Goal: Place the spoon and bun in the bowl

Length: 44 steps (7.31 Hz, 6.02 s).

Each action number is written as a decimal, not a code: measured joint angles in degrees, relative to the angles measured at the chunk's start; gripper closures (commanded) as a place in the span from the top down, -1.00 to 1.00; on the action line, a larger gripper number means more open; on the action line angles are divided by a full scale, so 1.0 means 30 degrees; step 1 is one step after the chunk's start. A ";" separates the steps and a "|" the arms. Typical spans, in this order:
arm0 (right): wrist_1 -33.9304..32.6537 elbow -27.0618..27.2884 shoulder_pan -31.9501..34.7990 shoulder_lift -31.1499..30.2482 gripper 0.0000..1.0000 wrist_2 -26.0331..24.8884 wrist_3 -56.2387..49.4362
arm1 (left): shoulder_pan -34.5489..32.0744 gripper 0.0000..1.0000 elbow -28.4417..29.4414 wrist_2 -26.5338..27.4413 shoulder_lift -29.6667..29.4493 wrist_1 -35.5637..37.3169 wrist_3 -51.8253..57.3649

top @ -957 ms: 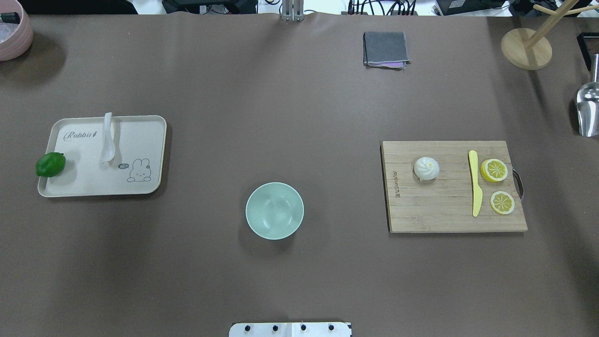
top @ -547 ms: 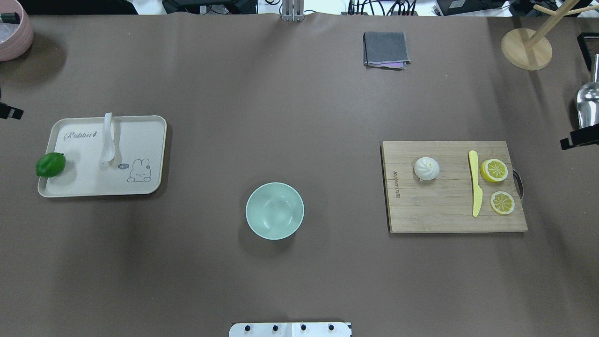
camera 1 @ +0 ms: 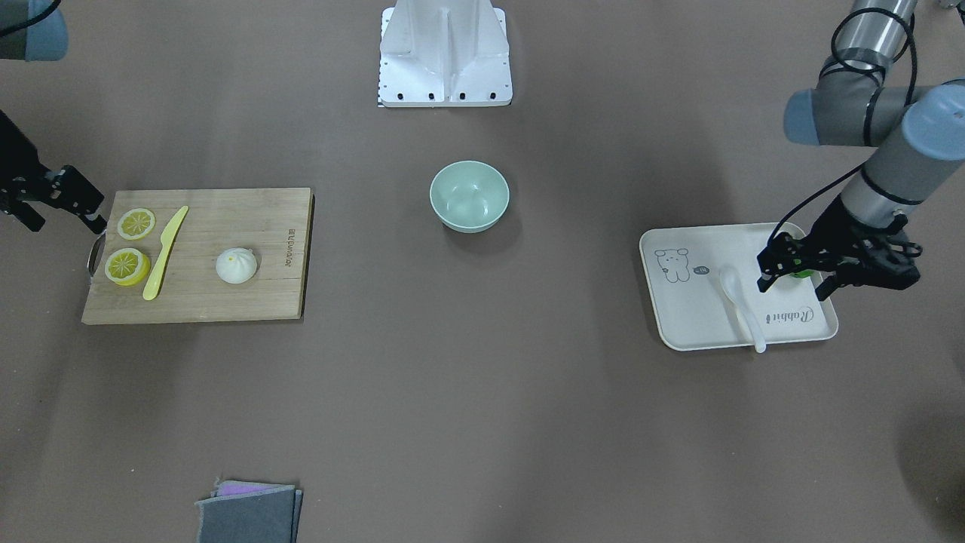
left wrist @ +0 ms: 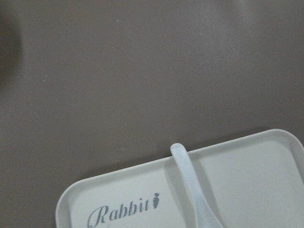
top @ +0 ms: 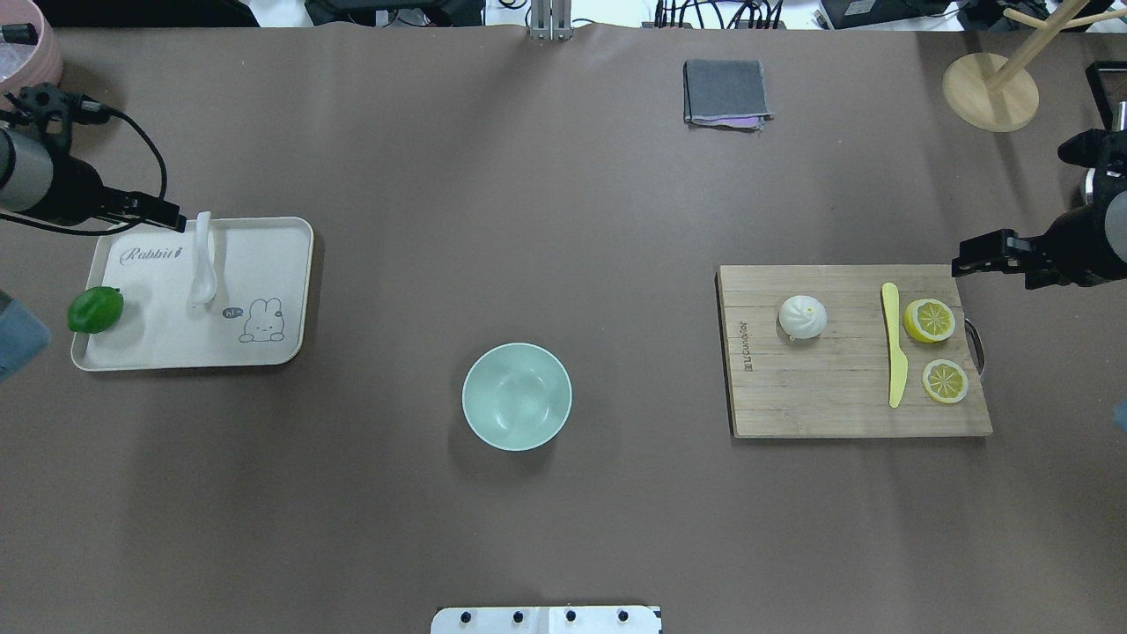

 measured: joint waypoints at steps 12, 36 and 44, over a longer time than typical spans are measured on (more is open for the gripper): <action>0.0020 0.0215 -0.0968 0.0246 0.99 -0.1069 0.0735 | 0.2119 -1.00 0.2529 0.2085 -0.1032 -0.3315 -0.1468; -0.5131 0.0570 -0.5217 0.4100 0.71 -0.5554 0.2586 | -0.0396 0.98 -0.6765 -0.1047 -0.1296 0.7288 0.3444; -0.5247 -0.2089 -0.7482 0.5903 -1.00 -0.7864 0.3591 | -0.1977 0.98 -0.6685 -0.2007 -0.0001 0.7171 0.6036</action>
